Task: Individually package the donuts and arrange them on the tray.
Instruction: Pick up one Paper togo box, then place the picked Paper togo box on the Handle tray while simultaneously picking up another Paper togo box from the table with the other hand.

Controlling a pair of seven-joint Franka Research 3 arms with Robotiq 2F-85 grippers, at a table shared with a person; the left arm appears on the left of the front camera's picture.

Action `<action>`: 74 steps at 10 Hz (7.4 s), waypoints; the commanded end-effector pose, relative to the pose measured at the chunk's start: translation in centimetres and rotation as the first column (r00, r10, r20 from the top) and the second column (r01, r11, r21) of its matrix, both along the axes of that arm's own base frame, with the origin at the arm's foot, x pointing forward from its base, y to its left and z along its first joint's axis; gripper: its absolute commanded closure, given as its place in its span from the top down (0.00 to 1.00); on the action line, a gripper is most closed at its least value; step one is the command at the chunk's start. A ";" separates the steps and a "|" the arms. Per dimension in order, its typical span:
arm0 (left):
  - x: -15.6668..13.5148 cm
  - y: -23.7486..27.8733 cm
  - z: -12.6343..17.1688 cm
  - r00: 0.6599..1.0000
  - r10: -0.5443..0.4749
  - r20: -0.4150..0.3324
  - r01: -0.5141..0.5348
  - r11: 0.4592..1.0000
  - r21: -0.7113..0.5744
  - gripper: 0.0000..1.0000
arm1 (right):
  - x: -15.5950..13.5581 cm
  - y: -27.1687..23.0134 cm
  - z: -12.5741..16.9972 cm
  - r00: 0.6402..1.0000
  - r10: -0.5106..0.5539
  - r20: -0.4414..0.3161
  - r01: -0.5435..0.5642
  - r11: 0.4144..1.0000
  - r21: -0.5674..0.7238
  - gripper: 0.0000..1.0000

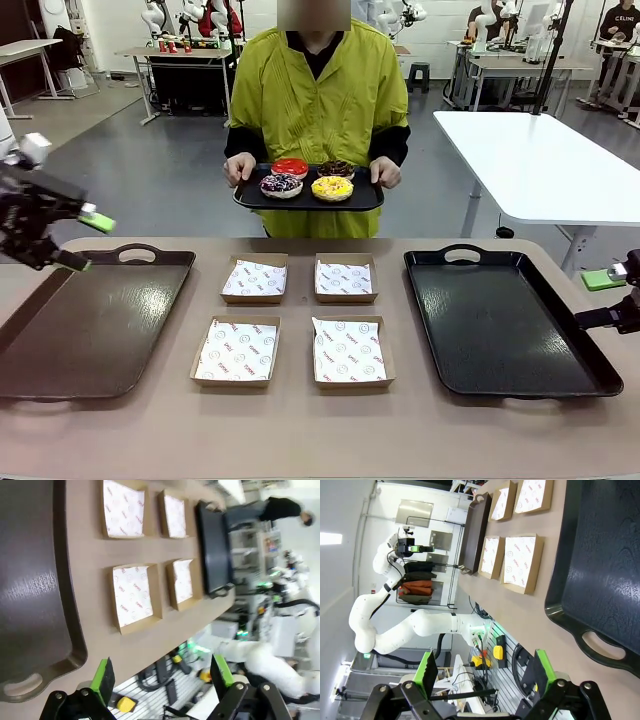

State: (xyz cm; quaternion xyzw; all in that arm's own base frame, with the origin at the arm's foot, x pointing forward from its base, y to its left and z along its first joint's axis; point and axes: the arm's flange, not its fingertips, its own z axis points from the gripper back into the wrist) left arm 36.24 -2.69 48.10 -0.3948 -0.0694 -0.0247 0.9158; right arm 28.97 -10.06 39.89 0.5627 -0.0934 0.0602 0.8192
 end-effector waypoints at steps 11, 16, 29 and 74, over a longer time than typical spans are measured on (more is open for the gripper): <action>3.8 -19.5 -15.4 0.995 -0.035 -0.092 0.089 0.723 0.685 1.00 | 0.3 -0.1 -0.1 1.000 0.002 0.024 -0.002 1.000 0.024 1.00; 3.3 -18.4 -14.9 0.991 -0.061 -0.117 0.124 0.733 0.669 1.00 | 0.3 -0.1 -0.1 1.000 0.002 0.024 -0.002 1.000 0.024 1.00; 4.0 -20.4 -16.3 0.999 0.007 -0.043 0.026 0.704 0.710 0.16 | 0.3 -0.1 -0.1 1.000 0.002 0.024 -0.002 1.000 0.024 1.00; 16.8 -19.9 1.3 0.995 0.092 -0.038 -0.043 0.745 0.665 0.00 | 0.3 -0.1 -0.1 1.000 0.002 0.024 -0.002 1.000 0.024 1.00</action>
